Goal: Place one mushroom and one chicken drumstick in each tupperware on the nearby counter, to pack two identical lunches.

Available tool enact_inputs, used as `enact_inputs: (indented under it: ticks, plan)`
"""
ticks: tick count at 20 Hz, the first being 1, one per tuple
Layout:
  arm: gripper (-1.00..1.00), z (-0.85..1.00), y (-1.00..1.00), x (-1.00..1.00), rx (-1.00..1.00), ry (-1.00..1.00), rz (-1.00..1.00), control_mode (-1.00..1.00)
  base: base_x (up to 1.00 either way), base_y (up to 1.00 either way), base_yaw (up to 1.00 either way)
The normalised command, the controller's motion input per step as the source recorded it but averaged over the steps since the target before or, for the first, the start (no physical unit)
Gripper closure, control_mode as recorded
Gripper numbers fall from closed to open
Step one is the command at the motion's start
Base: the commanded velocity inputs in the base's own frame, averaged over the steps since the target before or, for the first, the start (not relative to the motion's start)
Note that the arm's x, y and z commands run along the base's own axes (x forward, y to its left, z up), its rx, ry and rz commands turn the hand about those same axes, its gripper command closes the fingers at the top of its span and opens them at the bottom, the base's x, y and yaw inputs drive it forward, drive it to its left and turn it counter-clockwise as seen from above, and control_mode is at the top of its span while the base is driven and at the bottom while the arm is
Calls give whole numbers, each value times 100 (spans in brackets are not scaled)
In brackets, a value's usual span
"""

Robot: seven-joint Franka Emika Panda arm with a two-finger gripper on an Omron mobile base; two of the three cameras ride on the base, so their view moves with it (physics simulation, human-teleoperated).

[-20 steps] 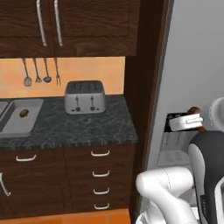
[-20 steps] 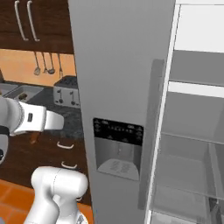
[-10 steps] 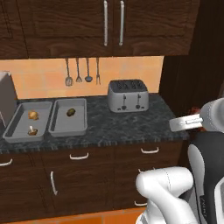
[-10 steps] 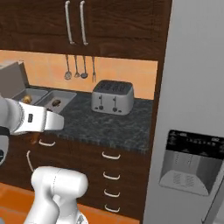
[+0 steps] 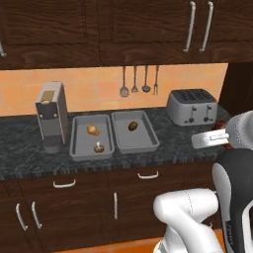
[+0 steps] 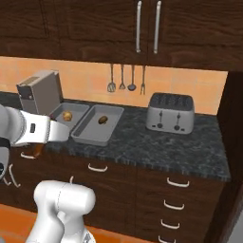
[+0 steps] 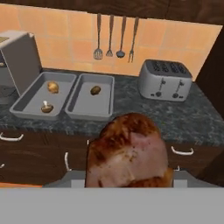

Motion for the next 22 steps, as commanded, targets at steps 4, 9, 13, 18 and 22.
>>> enact_inputs:
  ticks: [4,9,13,18,22]
  plan:
    - [100,0,0,0,0,0,0,100,32,69,-3]
    - [100,0,0,0,0,0,0,100,62,35,0]
    - [100,0,0,0,0,0,0,100,36,-12,0]
    - [100,0,0,0,0,0,0,100,29,-15,2]
    - [100,0,0,0,0,0,0,100,44,-22,4]
